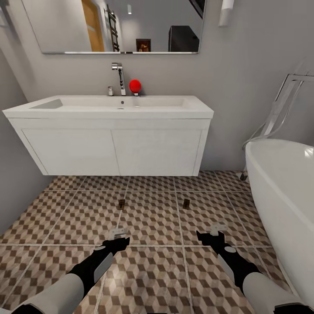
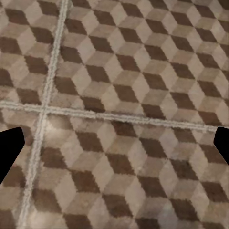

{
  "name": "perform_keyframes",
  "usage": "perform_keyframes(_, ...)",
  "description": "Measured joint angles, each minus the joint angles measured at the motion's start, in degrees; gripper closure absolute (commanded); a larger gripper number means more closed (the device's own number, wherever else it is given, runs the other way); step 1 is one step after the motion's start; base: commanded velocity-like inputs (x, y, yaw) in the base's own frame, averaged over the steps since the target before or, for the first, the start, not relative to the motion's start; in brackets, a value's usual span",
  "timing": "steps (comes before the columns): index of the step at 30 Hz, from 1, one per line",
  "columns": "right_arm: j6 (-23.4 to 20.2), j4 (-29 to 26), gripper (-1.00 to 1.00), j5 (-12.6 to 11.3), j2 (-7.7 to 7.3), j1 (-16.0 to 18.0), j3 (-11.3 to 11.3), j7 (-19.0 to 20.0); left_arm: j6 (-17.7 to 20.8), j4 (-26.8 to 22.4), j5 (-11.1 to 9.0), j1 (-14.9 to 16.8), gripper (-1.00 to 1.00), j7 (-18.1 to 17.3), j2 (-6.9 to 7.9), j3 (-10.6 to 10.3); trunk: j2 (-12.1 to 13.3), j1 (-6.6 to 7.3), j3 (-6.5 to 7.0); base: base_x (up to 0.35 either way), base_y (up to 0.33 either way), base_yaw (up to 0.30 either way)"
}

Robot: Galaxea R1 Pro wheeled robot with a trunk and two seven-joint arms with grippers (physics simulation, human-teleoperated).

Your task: Take the four mousetraps from the cabinet in the bathroom and place them on the bathroom floor. Make sure all four end up on the same floor surface, and ensure that at least two of them are either under or directly next to the same bathroom sink.

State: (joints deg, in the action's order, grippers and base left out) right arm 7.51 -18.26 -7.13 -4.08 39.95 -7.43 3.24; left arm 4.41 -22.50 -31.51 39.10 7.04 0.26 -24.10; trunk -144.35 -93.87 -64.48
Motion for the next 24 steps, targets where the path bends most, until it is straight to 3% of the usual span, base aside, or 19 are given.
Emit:
perform_keyframes(6, 0.0, 0.0, -1.0, 0.0, 0.0, 0.0, 0.0, 0.0, 0.0, 0.0, 0.2, 0.0, -1.0, 0.0, 0.18, 0.1, 0.0, 0.0, 0.0, 0.0, 0.0, 0.0)
perform_keyframes(24, 0.0, 0.1, -1.0, 0.1, 0.0, 0.0, 0.0, 0.0, -0.1, 0.1, 0.5, 0.0, -1.0, 0.5, 0.36, 0.5, 0.2, 0.47, 3.99, 0.0, 0.0, 0.0)
